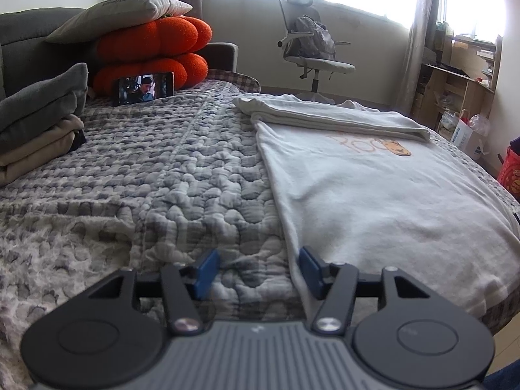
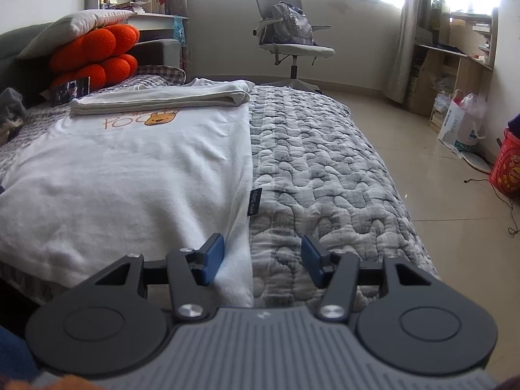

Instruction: Fold clothes

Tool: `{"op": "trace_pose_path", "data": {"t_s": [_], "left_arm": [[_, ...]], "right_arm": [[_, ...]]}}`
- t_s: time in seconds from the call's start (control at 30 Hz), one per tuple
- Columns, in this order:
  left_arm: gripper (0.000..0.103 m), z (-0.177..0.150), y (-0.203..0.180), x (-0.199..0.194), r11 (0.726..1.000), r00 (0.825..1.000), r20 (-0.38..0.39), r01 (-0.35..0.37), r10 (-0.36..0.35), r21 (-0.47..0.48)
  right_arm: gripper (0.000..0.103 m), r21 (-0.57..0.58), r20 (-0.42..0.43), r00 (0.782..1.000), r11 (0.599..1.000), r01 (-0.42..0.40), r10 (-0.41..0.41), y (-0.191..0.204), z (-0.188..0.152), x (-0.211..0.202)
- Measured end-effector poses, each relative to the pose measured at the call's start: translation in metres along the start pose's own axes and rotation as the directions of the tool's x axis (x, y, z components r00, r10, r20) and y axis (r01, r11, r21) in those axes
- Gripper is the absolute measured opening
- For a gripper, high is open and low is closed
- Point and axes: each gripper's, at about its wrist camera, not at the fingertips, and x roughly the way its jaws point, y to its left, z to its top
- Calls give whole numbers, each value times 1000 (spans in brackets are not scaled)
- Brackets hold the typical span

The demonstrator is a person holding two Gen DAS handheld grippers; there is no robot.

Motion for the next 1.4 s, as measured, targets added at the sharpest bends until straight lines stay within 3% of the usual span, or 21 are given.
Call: {"op": "trace_pose_path", "data": {"t_s": [0.2,0.4,0.73,0.87,1.13,1.4], "left_arm": [[60,7,10,-1,998,999,-26,36,-38,-53],[50,18,20,-10,994,997,-34,72,-75,-84],[50,39,5,4,993,996,-13,82,-84,-89],[50,32,-11,10,996,997,-15,78,-78,-32],[50,16,3,0,998,998,-46,37,-39,-50],[51,5,15,-27,993,992,-101,61,-71,-97]], "right_arm": [[60,21,1,1000,1000,2,-2,-1,4,0],[60,12,76,997,1000,-7,6,4,9,-9],[60,21,156,985,997,-76,72,21,34,13],[60,40,152,984,994,-103,96,27,33,22],[56,52,101,985,988,-146,140,18,22,19],[54,72,38,982,980,-188,186,4,9,-6]]}}
